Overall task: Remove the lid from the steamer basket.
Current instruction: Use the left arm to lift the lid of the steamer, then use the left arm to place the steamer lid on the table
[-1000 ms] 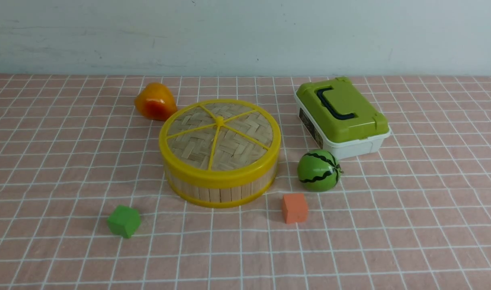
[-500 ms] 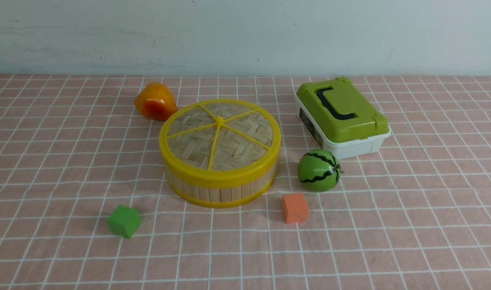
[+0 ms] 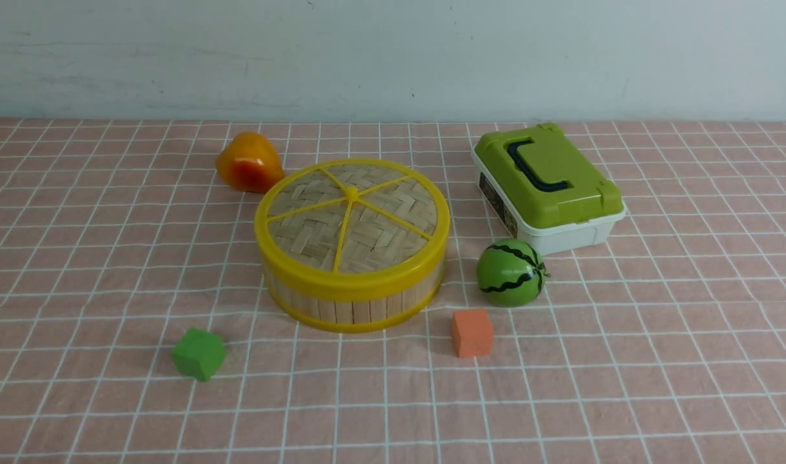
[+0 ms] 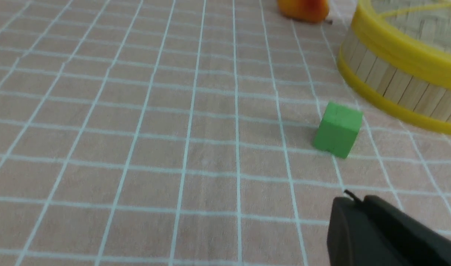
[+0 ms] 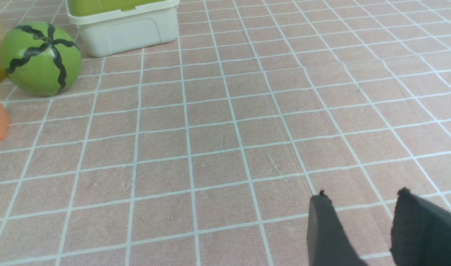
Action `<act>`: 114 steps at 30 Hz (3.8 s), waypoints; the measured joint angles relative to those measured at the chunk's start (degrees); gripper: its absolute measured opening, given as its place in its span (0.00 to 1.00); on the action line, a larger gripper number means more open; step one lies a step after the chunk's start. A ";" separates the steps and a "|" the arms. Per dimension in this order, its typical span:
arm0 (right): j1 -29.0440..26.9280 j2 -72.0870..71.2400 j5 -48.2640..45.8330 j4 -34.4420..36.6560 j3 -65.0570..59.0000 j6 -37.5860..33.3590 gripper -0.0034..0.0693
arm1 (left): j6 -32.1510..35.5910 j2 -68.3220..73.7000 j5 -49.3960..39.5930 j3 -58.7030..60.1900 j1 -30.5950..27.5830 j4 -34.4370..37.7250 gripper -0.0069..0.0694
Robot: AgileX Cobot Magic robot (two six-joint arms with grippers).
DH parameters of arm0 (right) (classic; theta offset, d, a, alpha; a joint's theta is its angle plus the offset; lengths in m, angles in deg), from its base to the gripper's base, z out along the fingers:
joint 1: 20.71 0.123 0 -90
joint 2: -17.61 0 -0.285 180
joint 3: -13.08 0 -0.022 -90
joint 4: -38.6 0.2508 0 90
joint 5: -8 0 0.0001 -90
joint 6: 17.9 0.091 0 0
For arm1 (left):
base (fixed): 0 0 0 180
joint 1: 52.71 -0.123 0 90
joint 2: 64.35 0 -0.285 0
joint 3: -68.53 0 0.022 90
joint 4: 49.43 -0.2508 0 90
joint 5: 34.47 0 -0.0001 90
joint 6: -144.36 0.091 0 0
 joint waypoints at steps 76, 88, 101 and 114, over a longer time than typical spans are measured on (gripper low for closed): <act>0.00 0.00 0.00 0.00 0.00 0.00 0.38 | 0.59 128.75 -48.68 -131.25 24.92 -7.27 0.47; 0.00 0.00 0.00 0.00 0.00 0.00 0.38 | 1.71 132.36 -47.34 -131.44 25.44 -9.43 0.53; 0.00 0.00 0.00 0.00 0.00 0.00 0.38 | 1.71 132.57 -47.29 -131.56 25.44 -7.69 0.23; 0.00 0.00 0.00 0.00 0.00 0.00 0.38 | 1.48 123.87 -50.01 -139.22 25.33 -8.75 0.23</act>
